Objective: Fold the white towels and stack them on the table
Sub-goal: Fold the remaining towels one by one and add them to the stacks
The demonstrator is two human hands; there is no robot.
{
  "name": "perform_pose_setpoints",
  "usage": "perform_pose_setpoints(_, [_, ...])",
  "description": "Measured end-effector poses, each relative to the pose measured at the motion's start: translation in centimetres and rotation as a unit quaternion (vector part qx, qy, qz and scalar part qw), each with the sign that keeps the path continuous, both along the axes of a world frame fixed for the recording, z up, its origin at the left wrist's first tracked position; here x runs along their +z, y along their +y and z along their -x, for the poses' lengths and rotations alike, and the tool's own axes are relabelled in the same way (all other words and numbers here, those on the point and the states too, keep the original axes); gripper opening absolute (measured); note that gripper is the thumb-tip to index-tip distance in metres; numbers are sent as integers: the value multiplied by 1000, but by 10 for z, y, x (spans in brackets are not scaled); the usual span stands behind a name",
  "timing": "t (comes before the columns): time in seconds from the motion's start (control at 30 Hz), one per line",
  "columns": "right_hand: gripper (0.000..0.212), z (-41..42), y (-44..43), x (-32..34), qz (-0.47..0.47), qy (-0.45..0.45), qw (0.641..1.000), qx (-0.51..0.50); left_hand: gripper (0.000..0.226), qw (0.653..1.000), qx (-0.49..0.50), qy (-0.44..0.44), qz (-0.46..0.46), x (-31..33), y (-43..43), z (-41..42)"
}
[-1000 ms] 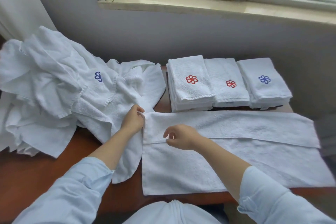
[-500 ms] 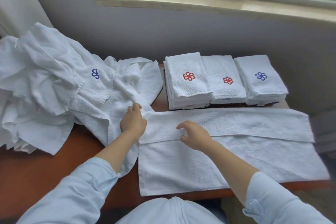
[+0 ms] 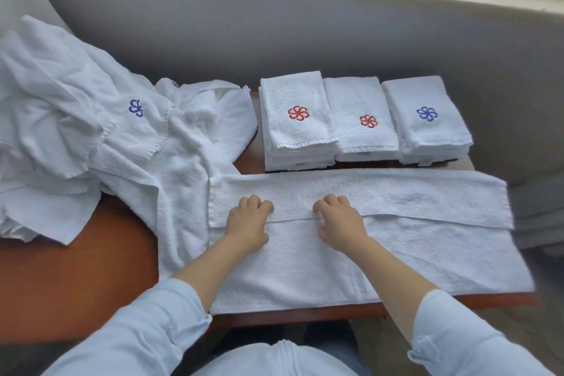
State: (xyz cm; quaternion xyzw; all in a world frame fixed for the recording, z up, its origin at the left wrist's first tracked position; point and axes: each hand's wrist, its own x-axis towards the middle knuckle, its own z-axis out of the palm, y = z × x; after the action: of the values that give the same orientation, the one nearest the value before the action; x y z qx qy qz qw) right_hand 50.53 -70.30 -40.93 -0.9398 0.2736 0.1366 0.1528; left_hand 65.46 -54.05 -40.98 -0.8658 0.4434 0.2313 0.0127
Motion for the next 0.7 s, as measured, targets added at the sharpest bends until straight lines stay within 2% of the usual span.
perform_pose_setpoints(0.13, [33,6,-13,-2,-23,24,999,27,48,997,37,6,-61,5,-7,7])
perform_pose_setpoints(0.27, [43,19,-21,-3,-43,24,997,52,53,994,70,1,-80,5,-4,24])
perform_pose_setpoints(0.43, [80,53,-31,-10,-62,98,989,88,75,989,113,7,-98,5,2,53])
perform_pose_setpoints(0.53, [82,68,-40,-12,-51,105,986,123,92,981,147,11,-126,7,-1,73])
perform_pose_setpoints(0.7, [85,88,-55,-9,-63,118,983,123,98,968,185,-3,-172,14,-21,99])
